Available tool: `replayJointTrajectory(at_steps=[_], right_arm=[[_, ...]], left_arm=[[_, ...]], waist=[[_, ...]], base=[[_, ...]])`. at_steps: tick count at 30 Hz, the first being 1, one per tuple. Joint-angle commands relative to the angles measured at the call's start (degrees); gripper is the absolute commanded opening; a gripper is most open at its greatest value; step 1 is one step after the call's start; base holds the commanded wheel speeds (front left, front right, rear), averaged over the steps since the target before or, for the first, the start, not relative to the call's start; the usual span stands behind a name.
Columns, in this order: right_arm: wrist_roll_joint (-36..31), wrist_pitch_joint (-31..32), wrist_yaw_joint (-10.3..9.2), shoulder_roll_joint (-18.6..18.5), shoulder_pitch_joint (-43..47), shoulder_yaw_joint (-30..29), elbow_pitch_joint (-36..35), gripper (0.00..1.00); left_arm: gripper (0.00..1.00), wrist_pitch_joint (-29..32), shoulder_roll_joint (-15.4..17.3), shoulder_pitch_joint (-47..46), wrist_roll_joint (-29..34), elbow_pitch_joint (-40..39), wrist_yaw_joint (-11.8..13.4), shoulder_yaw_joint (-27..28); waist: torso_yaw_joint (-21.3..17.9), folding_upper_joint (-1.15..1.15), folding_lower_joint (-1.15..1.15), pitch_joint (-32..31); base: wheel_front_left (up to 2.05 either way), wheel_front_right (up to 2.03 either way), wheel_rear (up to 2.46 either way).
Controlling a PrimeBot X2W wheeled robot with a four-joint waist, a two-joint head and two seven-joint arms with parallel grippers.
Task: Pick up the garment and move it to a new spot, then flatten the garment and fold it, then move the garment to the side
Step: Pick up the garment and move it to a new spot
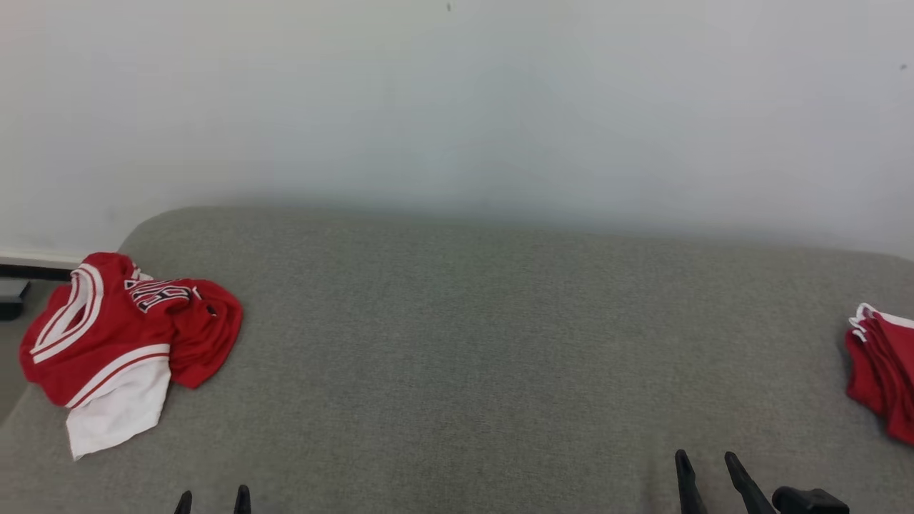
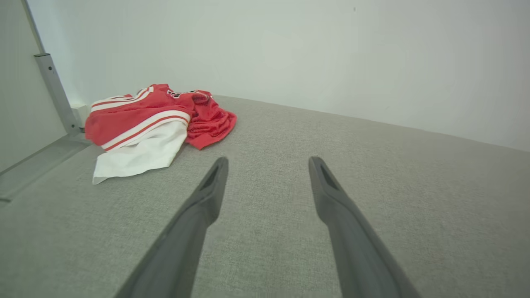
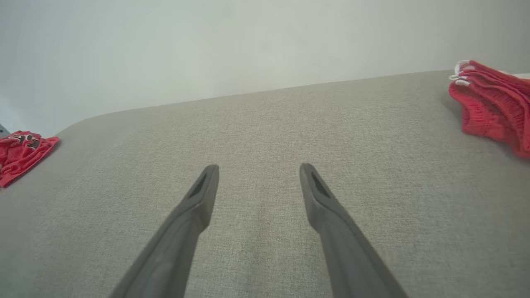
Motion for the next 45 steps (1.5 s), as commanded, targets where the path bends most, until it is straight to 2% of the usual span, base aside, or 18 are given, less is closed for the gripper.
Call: replayJointTrajectory(at_steps=[1, 6, 15, 22, 35, 41, 45], right_arm=[[0.31, -0.39, 0.03, 0.12, 0.32, 0.17, 0.16, 1.00], [1.42, -1.16, 0.03, 0.12, 0.31, 1.78, 1.45, 1.00], [1.98, -2.20, 0.03, 0.12, -0.07, 3.87, 3.50, 1.00], [1.48, -2.06, 0.03, 0.10, -1.57, 5.76, 4.36, 1.00], [0.80, -2.01, 0.03, 0.09, -1.85, 5.92, 4.59, 1.00], [-0.42, -1.05, 0.03, 0.09, -0.81, 5.34, 3.03, 1.00], [-2.45, 1.23, 0.03, -0.76, -1.86, 5.19, -0.48, 1.00]], left_arm=[[1.00, -0.21, 0.57, 0.81, 0.01, 0.19, -0.02, 0.14], [1.00, -0.20, 1.47, 1.41, -0.31, 0.33, 0.06, 0.67], [1.00, -0.20, 1.97, 2.35, -0.69, 0.63, 0.43, 1.06], [1.00, -0.20, 1.61, 3.38, -1.22, -0.41, 0.98, 1.86], [1.00, -0.20, 1.09, 2.36, -1.18, 0.20, 1.07, 1.14], [1.00, 2.36, 3.03, -6.74, -0.39, 4.20, 0.62, -1.45], [1.00, 3.47, 3.08, -17.59, -1.74, 10.05, 0.39, -3.59]], waist=[[4.52, 0.00, 0.00, -0.51], [10.90, 0.00, 0.00, -1.20], [17.57, 0.00, 0.00, -1.84], [18.61, 0.00, 0.00, -1.02], [18.82, 0.00, 0.00, -0.67], [19.41, 0.00, 0.00, 0.98], [17.87, 0.00, 0.00, 6.19]], base=[[0.00, 0.00, 0.00], [0.00, 0.00, 0.00], [0.00, 0.00, 0.00], [0.00, 0.00, 0.00], [0.00, 0.00, 0.00], [0.00, 0.00, 0.00], [0.00, 0.00, 0.00]])
